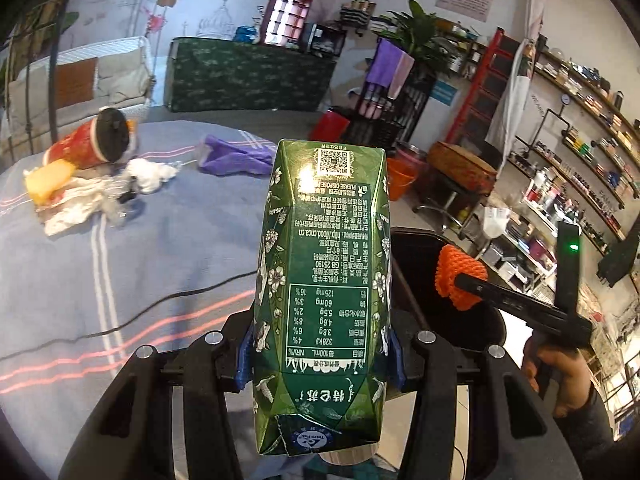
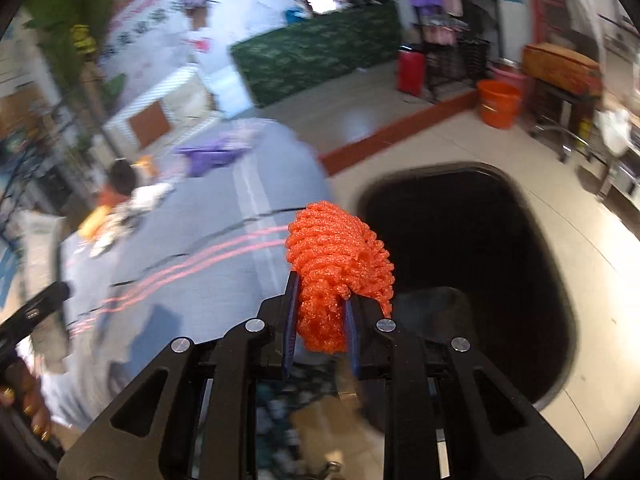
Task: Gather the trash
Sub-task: 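Carry both items to the black bin and open both tools to drop them, then move both tools back from the bin to the bed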
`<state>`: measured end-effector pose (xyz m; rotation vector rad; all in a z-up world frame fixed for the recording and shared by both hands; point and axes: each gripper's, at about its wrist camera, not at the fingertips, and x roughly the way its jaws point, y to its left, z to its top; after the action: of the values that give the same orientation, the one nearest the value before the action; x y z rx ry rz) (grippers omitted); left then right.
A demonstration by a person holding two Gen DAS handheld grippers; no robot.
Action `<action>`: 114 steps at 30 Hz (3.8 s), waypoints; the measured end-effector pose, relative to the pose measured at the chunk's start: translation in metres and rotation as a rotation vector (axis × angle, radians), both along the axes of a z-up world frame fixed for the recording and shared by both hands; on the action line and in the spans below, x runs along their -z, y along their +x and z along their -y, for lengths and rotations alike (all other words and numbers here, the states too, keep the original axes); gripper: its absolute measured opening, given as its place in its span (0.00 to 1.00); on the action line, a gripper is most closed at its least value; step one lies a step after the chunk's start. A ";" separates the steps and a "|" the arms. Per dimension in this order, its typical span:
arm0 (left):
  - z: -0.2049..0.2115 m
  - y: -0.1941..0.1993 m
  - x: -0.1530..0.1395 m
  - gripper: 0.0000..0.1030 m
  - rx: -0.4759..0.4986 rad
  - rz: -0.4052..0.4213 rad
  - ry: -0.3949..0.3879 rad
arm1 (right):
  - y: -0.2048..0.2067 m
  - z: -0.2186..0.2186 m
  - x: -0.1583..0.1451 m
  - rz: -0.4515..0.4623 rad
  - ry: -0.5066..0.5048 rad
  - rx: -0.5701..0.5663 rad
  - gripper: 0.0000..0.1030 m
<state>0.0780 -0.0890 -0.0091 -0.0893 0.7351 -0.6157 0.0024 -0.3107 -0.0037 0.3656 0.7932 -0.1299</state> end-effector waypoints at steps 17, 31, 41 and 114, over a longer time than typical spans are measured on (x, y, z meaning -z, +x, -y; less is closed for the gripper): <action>0.069 -0.011 0.019 0.48 0.181 -0.051 0.035 | 0.029 0.079 0.078 -0.254 0.094 0.192 0.65; 0.149 0.002 0.035 0.48 0.368 -0.124 0.097 | -0.038 0.086 0.006 -0.041 -0.042 0.345 0.72; 0.236 0.007 0.067 0.48 0.505 -0.233 0.205 | -0.082 0.106 -0.022 0.025 -0.065 0.438 0.72; -0.186 0.077 0.009 0.88 -0.409 -0.027 0.186 | 0.101 -0.180 -0.015 -0.008 0.076 -0.379 0.91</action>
<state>0.1551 0.0972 -0.0181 -0.0736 0.7701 -0.1555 0.1038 -0.1306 0.0112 0.2808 0.8637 0.2539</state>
